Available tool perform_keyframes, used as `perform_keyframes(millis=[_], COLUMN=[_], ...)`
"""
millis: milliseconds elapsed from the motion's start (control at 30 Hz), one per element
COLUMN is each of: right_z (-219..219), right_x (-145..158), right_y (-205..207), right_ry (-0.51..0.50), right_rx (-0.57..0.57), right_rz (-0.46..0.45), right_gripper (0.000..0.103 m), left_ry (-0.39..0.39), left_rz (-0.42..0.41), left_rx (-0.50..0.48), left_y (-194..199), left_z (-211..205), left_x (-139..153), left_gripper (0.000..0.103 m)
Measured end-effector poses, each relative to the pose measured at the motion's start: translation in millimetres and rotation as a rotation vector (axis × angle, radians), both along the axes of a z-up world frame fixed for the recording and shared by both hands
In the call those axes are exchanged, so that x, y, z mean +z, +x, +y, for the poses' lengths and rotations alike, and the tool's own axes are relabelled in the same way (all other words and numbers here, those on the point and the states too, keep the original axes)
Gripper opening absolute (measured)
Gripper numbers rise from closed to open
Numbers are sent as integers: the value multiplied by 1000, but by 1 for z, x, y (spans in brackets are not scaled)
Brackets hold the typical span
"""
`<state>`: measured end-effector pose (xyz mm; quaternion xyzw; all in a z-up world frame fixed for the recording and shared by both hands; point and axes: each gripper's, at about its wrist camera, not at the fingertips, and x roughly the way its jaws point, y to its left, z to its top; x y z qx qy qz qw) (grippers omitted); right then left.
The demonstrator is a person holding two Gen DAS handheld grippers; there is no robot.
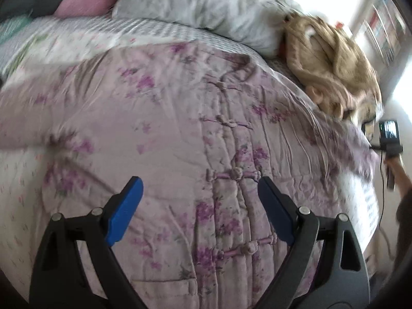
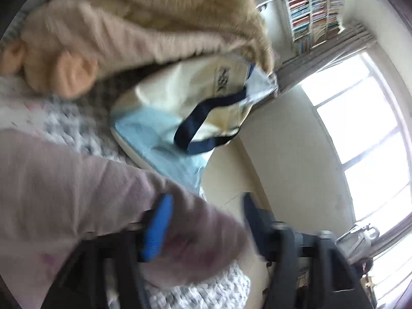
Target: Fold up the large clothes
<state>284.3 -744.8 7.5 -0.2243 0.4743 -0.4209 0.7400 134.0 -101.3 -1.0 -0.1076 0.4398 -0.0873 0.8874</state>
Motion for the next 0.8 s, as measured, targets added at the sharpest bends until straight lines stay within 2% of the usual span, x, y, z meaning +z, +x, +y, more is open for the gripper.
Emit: perform_keyframes(millis=[67,133,200,233,267,400,467,533,567,600,633,667,700,733,800], right_z=[-32,-76,-109,-125,-135,-162,-167,-175,-181,-183,-182,-180,-176,-169,-156], right_x=[11,43,60,61,58,9,-15,-41,-56,-62,-61,-60,-50,-27,26], right_y=[-10,-41,-75,-91,-100,-124,-126,-125,-123,-124,-123,-118,-111,-108,-117], right_ry=[156,361,516,593,649,838,916,1017,1095,1131,1104,1127,1130,1092,986], right_rx=[-27,-66,-87,-102,-117,-182,-209,-256,-294,-319,-330,-319,-301,-212,-14], right_rz=[-100,-313,-481,-537,-552,-533,-545,-609,-682,-742,-795,-800,-795,-813,-891], right_gripper=[74,75,77,78,79,78,78,78,76,74,51,18,15,11,10], left_ry=[57,94,140,156,148,65,15,-13,-27,-45,-58,-75,-82,-88,-101], left_rz=[-28,-53,-73,-84,-92,-105,-101,-106,-107,-103,-101,-95,-93,-99,-119], left_rx=[-69,-142,-226,-273,-307,-390,-413,-428,-431,-433,-436,-437,-438,-443,-457], left_y=[5,14,28,38,45,81,100,117,125,134,139,149,155,163,169], left_z=[-15,-34,-61,-81,-96,-152,-179,-206,-218,-230,-238,-250,-259,-271,-286], left_x=[7,13,16,17,18,15,12,10,10,8,7,5,4,3,2], left_gripper=[90,90,90,91,90,90,85,81,80,79,73,67,63,58,56])
